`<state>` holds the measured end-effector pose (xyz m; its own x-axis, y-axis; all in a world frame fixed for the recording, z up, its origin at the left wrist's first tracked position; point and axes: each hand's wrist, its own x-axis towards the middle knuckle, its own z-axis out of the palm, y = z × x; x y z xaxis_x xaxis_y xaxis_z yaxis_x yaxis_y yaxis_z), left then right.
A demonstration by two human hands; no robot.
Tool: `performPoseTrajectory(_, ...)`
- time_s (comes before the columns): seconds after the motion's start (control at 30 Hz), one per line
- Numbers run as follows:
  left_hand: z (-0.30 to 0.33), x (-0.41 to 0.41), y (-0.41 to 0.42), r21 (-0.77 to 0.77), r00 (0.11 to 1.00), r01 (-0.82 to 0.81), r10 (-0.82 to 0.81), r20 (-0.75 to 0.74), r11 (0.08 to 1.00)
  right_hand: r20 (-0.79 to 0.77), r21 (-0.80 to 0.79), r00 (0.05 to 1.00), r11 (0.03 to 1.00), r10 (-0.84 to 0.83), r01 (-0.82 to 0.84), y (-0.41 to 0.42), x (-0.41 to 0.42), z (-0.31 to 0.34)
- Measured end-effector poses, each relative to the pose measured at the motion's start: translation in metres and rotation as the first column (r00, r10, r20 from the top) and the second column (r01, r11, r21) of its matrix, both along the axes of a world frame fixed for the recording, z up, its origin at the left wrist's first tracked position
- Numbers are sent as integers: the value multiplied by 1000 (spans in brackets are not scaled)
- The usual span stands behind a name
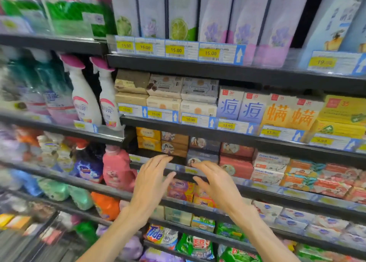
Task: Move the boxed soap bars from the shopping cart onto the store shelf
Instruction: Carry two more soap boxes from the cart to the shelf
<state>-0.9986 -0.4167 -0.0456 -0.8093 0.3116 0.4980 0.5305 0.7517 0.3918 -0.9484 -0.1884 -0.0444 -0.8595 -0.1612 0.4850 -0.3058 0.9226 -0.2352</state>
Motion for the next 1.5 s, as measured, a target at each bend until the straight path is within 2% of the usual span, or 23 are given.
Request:
performPoseTrajectory(0.13,-14,39,-76,-87,988,-154,151,-38,984,19,29,970,969,244,-244,-51,-17,-9)
performPoseTrajectory(0.27,-25,89,-158,-190,931,-363,364,-30,912,18,56,895,893,446,-446,-123,-28,-17)
performPoseTrajectory(0.37,-31,125,-218,-181,889,-452,457,-14,873,67,24,823,824,564,-566,-189,-29,-15)
performPoseTrajectory(0.53,-40,172,-314,-160,803,-584,595,28,796,88,71,691,687,718,-723,-297,-18,-6)
performPoseTrajectory(0.63,-39,205,-370,-172,763,-634,646,20,754,73,128,652,641,755,-757,-369,-10,-4)
performPoseTrajectory(0.8,-41,256,-480,-180,693,-708,721,13,683,157,108,558,548,815,-830,-509,14,-4)
performPoseTrajectory(1.03,-40,285,-628,-232,645,-739,764,25,632,117,116,484,472,867,-874,-673,32,-8)
performPoseTrajectory(1.3,-63,235,-743,-226,637,-742,769,58,632,147,180,477,451,866,-874,-796,-16,-28)
performPoseTrajectory(1.5,-73,148,-820,-279,680,-684,727,90,674,166,201,545,512,822,-835,-866,-99,-44)
